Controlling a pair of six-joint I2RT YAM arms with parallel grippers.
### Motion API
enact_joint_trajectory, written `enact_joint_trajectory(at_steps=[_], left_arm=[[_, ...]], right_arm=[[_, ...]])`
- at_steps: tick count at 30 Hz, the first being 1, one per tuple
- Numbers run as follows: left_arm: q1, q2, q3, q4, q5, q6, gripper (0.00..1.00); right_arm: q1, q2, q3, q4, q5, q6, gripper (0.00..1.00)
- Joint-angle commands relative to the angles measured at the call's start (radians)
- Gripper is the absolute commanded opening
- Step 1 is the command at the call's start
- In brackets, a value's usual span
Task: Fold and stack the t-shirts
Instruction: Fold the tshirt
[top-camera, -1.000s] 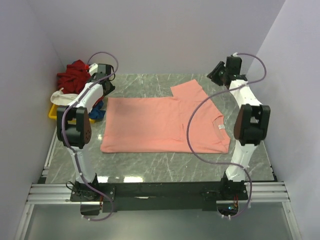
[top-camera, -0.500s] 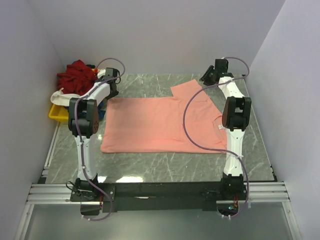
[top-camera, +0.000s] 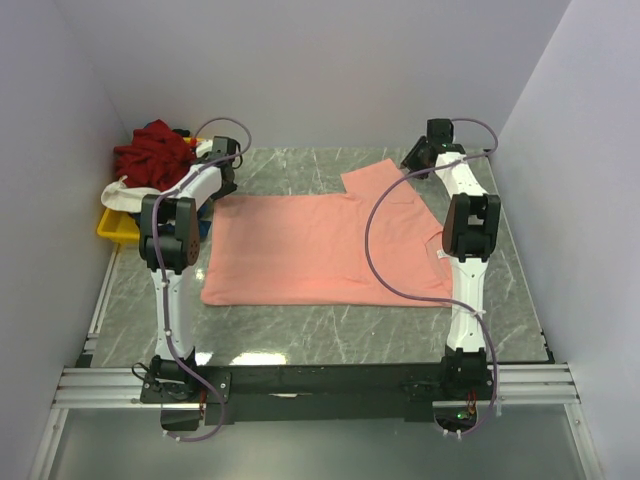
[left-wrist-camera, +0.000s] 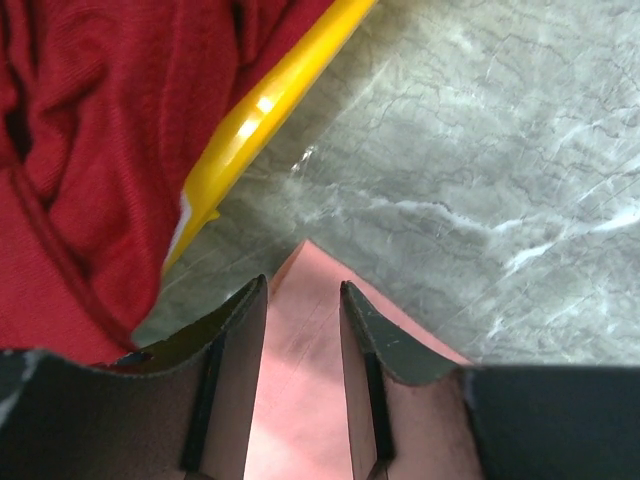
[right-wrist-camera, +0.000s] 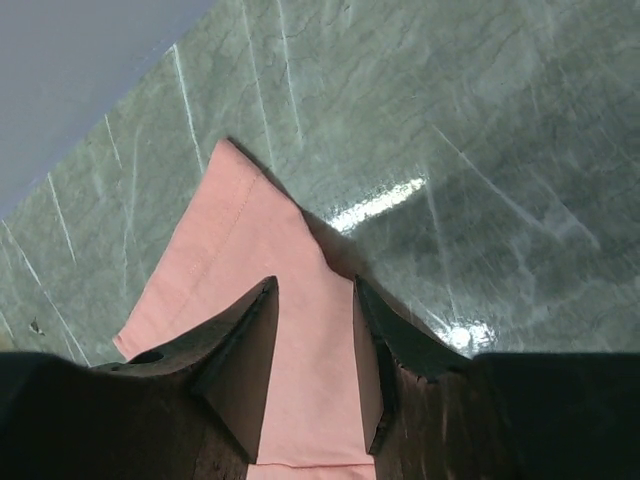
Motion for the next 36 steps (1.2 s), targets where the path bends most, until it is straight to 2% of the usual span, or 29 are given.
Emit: enact_joint_trajectory(at_steps=[1, 19, 24, 36], left_arm=[[-0.004, 0.03, 0.054, -0.004, -0.022, 0.018, 0.41], [-0.004, 0.053, 0.057, -0.009, -0.016, 0.021, 0.39], [-0.004, 0.046, 0.053, -0.008, -0.005, 0.025, 0.38], [-0.004, 0.046, 0.06, -0.006, 0.019, 0.025, 0.38]], right_arm=[[0.027, 0.023, 0.082, -0.044, 0.021, 0.011, 0.43], [0.014, 0.077, 0.177, -0.13, 0.067, 0.036, 0.4], [0.012, 0.055, 0.158, -0.15, 0.057, 0.007, 0.4], [0.014, 0.149, 0.299, -0.251, 0.027, 0.005, 0.4]])
